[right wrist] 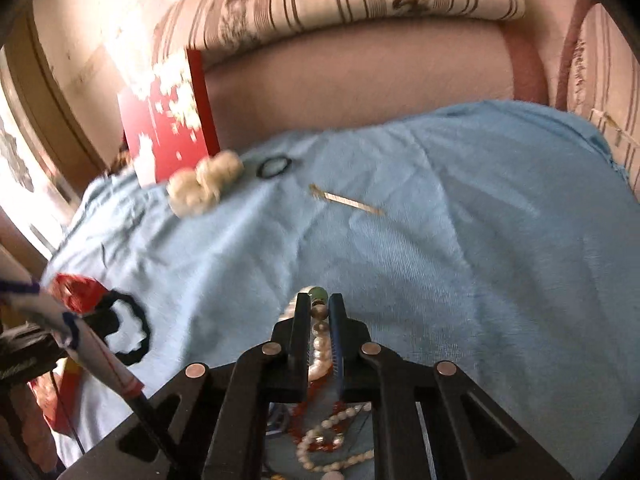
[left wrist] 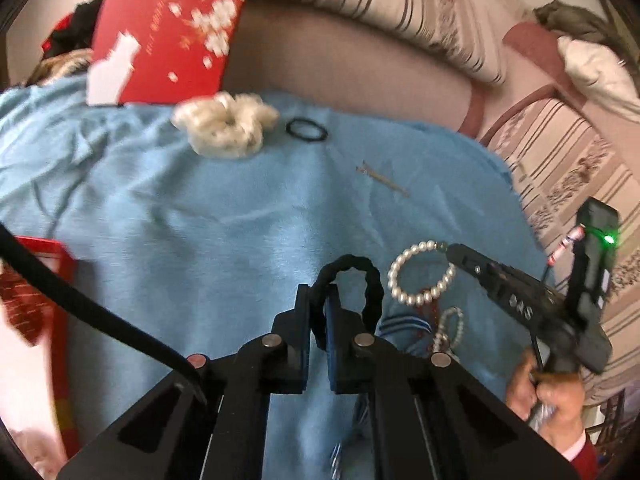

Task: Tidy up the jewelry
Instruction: 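Carry the hair tie and pearl bracelet into the tray and open both tools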

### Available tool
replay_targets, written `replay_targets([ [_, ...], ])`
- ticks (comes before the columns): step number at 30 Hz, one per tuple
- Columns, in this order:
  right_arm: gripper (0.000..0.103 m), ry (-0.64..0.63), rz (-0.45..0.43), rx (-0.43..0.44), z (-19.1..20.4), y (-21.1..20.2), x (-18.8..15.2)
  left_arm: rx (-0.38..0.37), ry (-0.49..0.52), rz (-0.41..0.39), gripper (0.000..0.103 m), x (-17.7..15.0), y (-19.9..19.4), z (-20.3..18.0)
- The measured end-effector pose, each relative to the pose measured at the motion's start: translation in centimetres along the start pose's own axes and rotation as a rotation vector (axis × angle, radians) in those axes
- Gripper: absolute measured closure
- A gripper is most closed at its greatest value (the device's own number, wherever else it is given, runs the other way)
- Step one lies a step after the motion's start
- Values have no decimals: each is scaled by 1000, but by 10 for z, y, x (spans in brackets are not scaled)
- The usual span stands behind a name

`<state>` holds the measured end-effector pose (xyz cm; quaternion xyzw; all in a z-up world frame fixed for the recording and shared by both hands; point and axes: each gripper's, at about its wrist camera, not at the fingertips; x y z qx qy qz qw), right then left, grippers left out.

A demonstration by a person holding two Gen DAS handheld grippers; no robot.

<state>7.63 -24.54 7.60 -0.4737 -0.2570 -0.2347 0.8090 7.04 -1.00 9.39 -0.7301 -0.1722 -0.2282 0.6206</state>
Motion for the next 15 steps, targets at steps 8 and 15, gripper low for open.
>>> replay_targets([
  [8,93,-45,-85,34,54,-39,-8,109,-83,-125,97,-22,-69,87],
  [15,93,-113,-80,36,118,-43,-30,249,-278,-104,97,-30,-82,197],
])
Point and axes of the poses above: each gripper's, at about its wrist camera, not at the fingertips, and y roughly the way its jaws point, z to its left, x to its top, and after that the axes turned 13 degrees about x, right-handed
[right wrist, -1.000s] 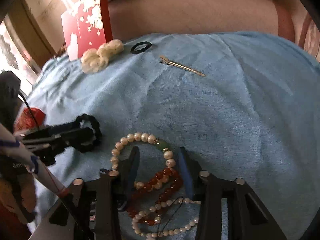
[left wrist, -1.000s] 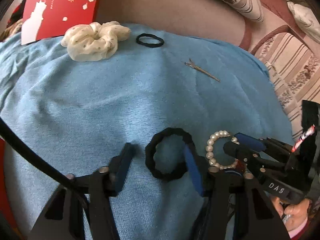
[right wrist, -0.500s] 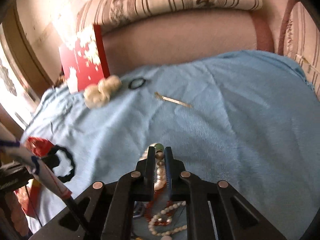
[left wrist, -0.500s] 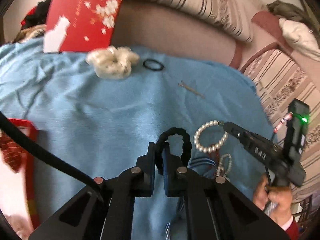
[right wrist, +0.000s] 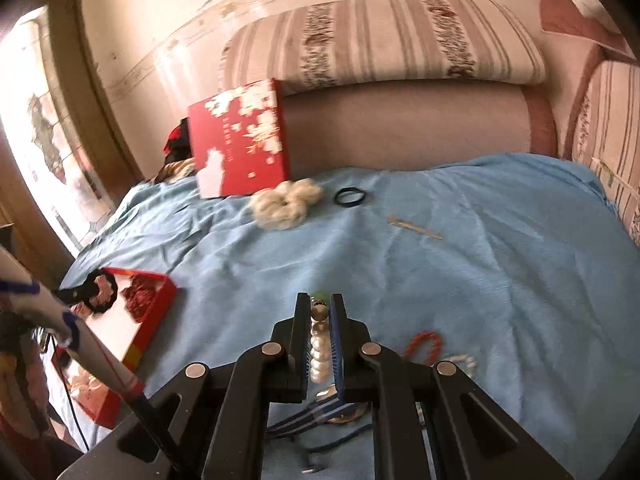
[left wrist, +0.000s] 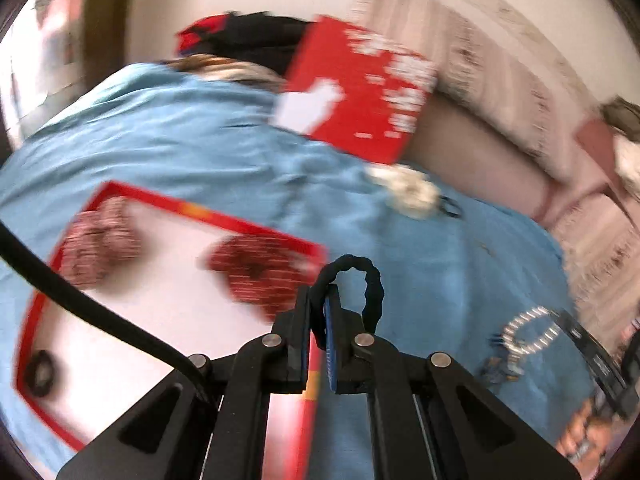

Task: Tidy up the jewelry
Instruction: 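Carry the hair tie and pearl bracelet into the tray and open both tools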

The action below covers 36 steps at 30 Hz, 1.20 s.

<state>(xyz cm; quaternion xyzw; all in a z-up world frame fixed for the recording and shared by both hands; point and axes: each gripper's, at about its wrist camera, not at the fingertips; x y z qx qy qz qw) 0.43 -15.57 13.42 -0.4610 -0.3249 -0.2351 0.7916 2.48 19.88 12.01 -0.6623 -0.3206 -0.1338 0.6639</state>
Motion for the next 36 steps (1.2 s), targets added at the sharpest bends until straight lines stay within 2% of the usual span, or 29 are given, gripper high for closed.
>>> replay_targets([
  [2,93,-11,18,21,19,6,-4,61,-23,-8,97,5,0,23],
  [6,93,-67,64,60,65,24,-7,119,-91,-1,97,7,-1,71],
  [15,93,-175,184,202,184,80,-13,125,-245,169,97,-14,42,155],
  [23,93,-194,303,311,266,157,-30,110,-346,205,97,-19,52,199],
  [29,93,-163,373,272,270,203,-47,85,-371,223,97,-19,56,208],
  [36,93,-136,405,222,255,215,-52,79,-341,241,97,-20,60,194],
])
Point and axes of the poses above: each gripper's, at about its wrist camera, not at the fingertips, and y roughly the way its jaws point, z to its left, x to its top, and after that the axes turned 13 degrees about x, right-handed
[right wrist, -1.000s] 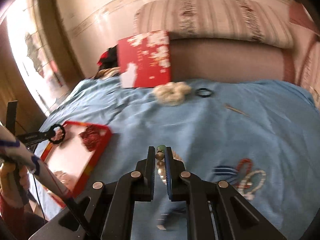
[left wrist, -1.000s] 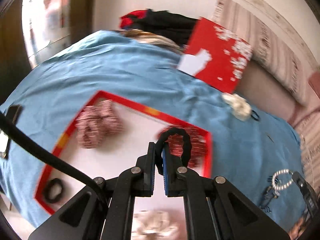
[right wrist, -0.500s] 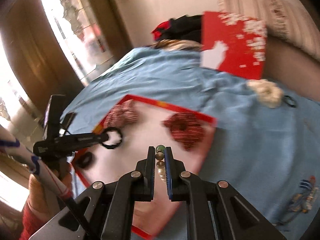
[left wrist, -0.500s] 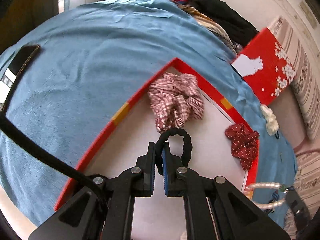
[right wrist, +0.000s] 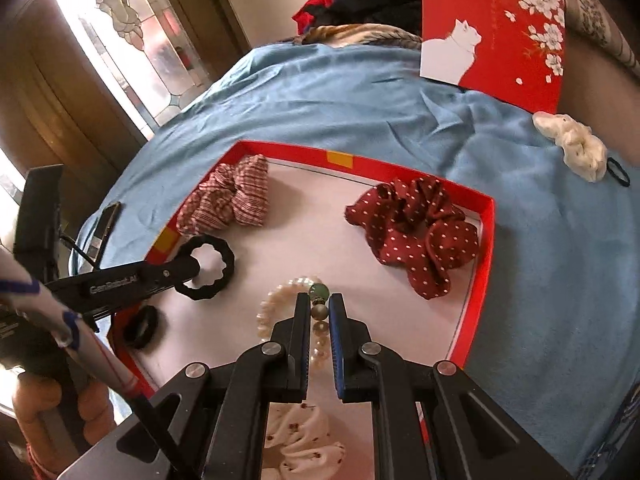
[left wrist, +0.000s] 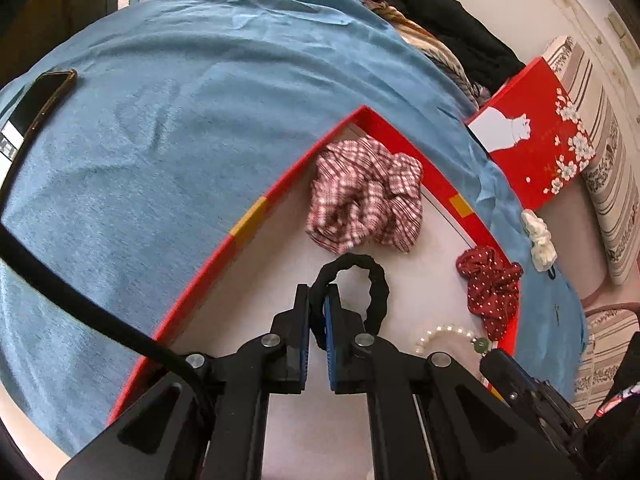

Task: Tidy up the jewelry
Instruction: 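Carry the hair tie and pearl bracelet into the tray and open both tools, then move both tools back to the watch and bead bracelets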

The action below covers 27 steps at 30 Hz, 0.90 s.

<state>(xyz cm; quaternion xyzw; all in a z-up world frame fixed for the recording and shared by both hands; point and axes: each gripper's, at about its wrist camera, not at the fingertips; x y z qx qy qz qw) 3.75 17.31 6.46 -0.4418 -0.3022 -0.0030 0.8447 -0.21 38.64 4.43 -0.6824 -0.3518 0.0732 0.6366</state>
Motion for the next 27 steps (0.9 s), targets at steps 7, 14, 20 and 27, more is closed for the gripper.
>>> replay_targets([
  [7,92,-34,23,-35,4,4,-4,0,-1,-8,93,-6,-3,-5],
  [14,62,-51,-6,-63,0,-6,-5,-44,-36,-38,68,-7,-16,-3],
  [20,61,-85,-57,-97,-6,-49,-8,-58,-34,-86,65,-10,-32,-13],
  [27,52,-62,-127,-188,-50,-131,-50,-24,50,-178,65,-26,-58,-45],
])
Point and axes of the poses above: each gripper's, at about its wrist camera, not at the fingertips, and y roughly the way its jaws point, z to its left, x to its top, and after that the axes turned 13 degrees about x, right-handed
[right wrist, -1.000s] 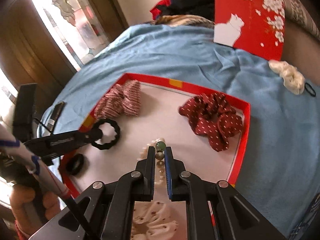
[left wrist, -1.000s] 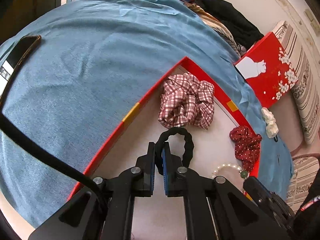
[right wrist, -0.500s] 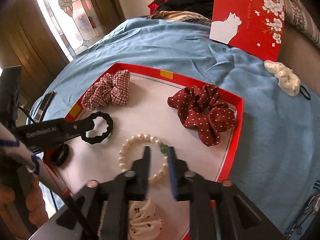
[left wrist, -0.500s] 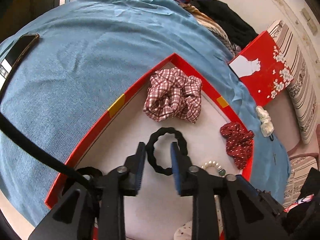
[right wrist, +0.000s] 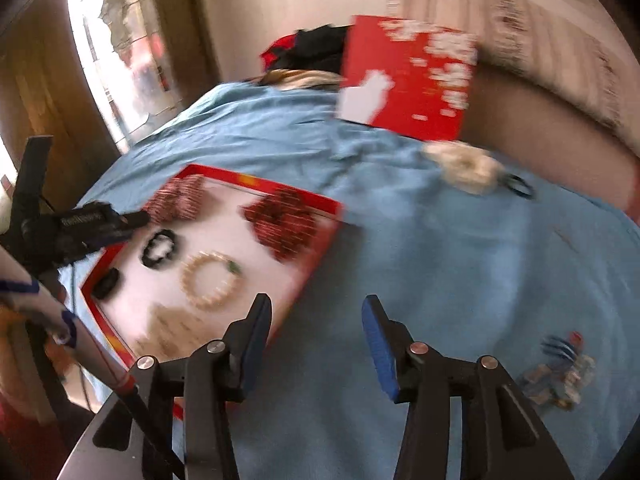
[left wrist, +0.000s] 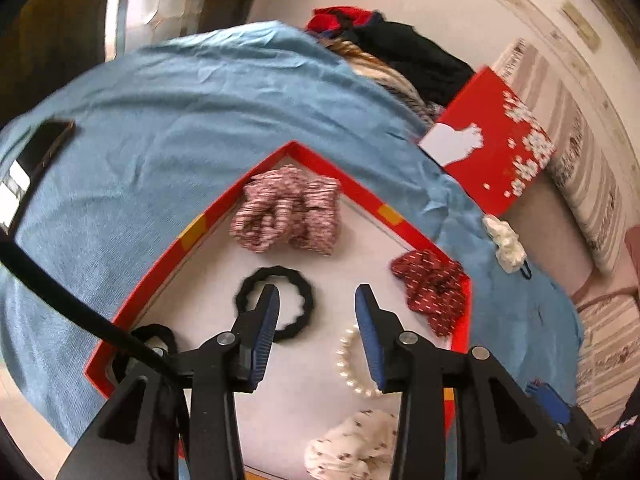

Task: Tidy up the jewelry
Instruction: 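Move both tools back to the watch and bead bracelets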

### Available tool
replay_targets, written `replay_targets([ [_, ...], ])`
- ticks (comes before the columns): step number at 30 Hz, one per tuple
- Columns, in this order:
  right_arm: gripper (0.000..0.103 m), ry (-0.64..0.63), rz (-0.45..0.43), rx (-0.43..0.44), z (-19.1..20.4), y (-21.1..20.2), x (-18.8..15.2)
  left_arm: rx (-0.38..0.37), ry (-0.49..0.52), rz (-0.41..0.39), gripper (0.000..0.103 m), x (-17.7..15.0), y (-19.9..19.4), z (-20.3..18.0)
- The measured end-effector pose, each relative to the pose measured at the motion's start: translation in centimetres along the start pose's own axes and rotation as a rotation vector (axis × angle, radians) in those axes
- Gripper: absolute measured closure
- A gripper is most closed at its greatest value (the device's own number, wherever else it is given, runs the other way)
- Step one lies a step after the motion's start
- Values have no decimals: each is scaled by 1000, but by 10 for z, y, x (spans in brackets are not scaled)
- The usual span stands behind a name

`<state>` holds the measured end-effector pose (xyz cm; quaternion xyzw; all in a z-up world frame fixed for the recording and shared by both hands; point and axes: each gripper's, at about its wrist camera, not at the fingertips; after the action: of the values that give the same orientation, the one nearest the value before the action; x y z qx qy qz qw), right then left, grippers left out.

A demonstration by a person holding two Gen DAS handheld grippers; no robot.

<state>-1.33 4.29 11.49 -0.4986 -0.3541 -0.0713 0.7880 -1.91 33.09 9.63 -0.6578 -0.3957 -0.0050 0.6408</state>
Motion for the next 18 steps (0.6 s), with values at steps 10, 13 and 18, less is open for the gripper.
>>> replay_targets([
  [10,51,270,-104,-198,-143,-110,-79,-20,236,-164,53,-66,-56,-88],
  [13,51,383,-161,-235,-190,-137,-96,-45,324,-142,53,-96,-61,-114],
  [18,51,488,-245,-261,-241,-157,-108,-96,502,-58,53,-147,-57,-168],
])
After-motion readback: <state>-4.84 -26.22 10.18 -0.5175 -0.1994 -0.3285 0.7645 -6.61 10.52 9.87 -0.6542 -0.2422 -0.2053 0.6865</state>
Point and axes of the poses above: each gripper's, at about its wrist camera, not at the fingertips, and y roughly the way its jaws point, z to its left, x to its top, and after that the axes turned 13 degrees about x, right-handed
